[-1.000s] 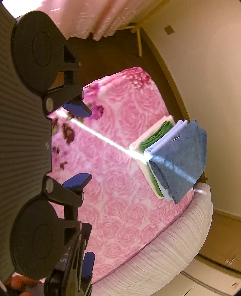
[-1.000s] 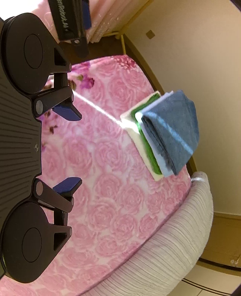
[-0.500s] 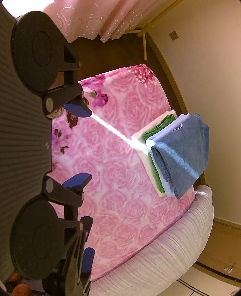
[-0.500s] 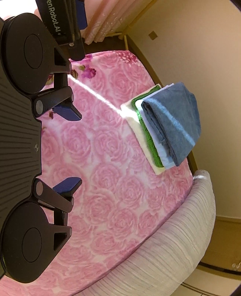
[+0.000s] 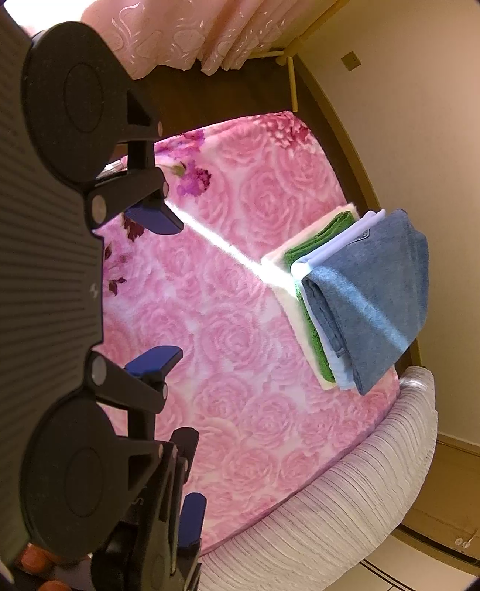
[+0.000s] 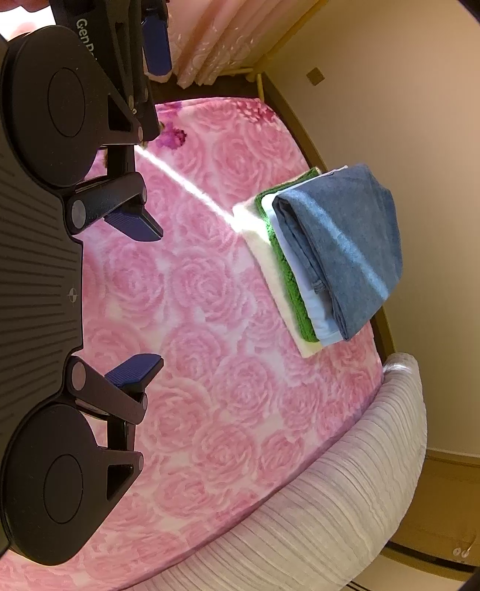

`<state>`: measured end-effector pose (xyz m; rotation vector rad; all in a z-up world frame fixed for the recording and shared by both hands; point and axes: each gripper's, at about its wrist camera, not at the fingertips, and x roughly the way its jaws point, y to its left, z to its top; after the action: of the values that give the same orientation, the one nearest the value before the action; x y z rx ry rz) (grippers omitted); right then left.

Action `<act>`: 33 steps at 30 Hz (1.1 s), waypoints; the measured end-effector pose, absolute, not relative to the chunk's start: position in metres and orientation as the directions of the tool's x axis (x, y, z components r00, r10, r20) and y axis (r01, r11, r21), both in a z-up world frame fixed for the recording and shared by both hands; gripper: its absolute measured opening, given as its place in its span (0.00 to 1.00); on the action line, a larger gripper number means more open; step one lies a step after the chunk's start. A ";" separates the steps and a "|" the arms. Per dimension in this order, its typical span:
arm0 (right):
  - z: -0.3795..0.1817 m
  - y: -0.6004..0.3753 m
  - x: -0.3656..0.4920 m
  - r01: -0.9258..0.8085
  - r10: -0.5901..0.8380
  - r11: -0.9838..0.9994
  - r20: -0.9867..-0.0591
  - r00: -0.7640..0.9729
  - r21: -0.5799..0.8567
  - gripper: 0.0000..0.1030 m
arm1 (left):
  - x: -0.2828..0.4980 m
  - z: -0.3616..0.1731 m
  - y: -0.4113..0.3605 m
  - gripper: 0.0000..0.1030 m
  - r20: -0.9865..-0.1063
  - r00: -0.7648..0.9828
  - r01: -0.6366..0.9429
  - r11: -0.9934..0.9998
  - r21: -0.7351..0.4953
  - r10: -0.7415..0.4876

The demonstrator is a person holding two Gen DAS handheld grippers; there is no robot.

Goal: Fold clothes

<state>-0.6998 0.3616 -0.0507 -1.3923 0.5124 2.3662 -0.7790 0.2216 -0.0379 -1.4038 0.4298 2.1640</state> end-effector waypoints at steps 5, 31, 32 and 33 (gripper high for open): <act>-0.057 0.368 -0.710 -0.461 0.104 -0.878 -0.888 -0.448 0.130 0.69 | -0.786 -0.045 0.228 0.61 -0.915 -0.320 -0.579 -0.815 -0.015 0.244; -0.069 0.378 -0.737 -0.462 0.072 -0.874 -0.902 -0.426 0.148 0.69 | -0.813 -0.062 0.232 0.61 -0.918 -0.340 -0.561 -0.828 0.025 0.203; -0.068 0.376 -0.737 -0.462 0.074 -0.875 -0.902 -0.425 0.146 0.69 | -0.813 -0.060 0.231 0.61 -0.915 -0.349 -0.566 -0.824 0.032 0.204; -0.067 0.375 -0.737 -0.462 0.075 -0.875 -0.902 -0.425 0.145 0.69 | -0.812 -0.059 0.229 0.61 -0.910 -0.359 -0.570 -0.821 0.038 0.207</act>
<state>-0.7374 0.3745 -0.0673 -1.4564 0.5404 2.3461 -0.8119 0.2292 -0.0590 -1.4008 0.4841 2.2019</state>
